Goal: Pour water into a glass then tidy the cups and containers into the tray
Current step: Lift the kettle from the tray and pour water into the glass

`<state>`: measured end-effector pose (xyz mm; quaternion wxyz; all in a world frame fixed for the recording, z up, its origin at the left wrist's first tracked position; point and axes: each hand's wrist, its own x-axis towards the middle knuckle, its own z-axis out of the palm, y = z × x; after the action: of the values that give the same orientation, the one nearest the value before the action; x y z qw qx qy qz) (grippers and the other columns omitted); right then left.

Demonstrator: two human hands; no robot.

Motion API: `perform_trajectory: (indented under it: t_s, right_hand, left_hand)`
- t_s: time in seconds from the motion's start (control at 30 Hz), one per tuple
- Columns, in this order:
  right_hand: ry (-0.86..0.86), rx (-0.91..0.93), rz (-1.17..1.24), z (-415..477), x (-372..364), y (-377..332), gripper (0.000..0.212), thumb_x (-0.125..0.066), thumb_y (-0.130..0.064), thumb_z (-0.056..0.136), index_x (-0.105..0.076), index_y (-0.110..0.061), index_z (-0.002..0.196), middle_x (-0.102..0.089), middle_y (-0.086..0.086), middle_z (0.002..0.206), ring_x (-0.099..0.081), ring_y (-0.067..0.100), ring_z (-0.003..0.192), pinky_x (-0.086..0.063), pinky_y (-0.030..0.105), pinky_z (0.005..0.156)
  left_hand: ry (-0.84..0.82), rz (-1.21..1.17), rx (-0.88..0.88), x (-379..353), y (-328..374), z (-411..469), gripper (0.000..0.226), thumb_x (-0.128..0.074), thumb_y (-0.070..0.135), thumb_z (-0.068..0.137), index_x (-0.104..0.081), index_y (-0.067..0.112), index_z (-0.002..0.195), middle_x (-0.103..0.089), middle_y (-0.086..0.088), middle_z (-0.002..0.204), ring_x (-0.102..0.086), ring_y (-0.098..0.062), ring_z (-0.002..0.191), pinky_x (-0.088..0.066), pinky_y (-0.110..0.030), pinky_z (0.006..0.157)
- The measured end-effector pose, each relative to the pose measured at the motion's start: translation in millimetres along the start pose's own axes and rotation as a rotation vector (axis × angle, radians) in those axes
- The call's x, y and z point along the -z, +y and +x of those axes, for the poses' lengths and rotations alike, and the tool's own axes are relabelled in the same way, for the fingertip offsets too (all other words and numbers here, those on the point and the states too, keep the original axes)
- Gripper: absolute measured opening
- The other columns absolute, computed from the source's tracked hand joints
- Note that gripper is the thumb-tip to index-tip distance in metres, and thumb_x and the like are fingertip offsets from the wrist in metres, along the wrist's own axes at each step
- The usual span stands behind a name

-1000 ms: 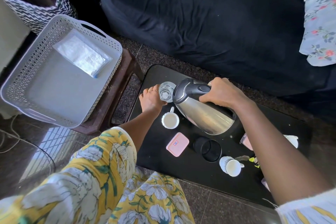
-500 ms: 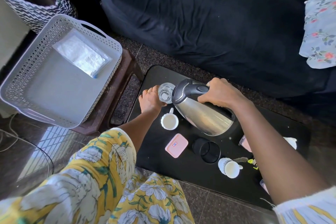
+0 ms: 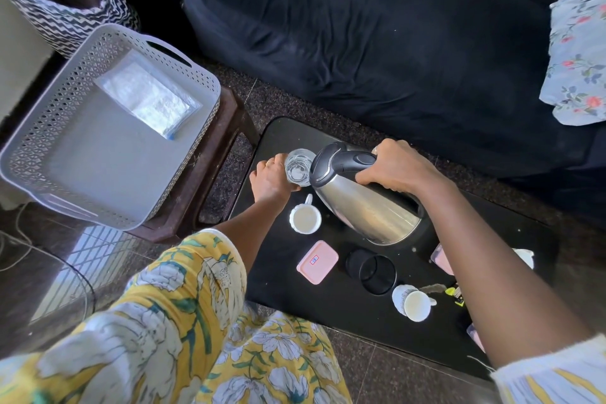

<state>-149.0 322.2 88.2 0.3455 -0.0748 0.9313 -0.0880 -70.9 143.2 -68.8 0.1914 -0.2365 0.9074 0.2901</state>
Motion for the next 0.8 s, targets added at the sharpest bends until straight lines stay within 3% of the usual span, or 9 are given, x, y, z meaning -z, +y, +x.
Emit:
perform_trajectory:
  t_s: [0.8]
  right_hand:
    - [-0.019, -0.01, 0.014, -1.9, -2.1, -2.2, 0.025, -0.063, -0.034, 0.053, -0.052, -0.013, 0.059, -0.057, 0.003, 0.064, -0.05, 0.02, 0.05, -0.035, 0.026, 0.047]
  left_hand:
    - [-0.004, 0.011, -0.009, -0.8, -0.9, -1.6, 0.07, -0.078, 0.033, 0.07, -0.042, 0.023, 0.129, -0.056, -0.003, 0.129, -0.043, -0.028, 0.122, -0.034, -0.042, 0.097]
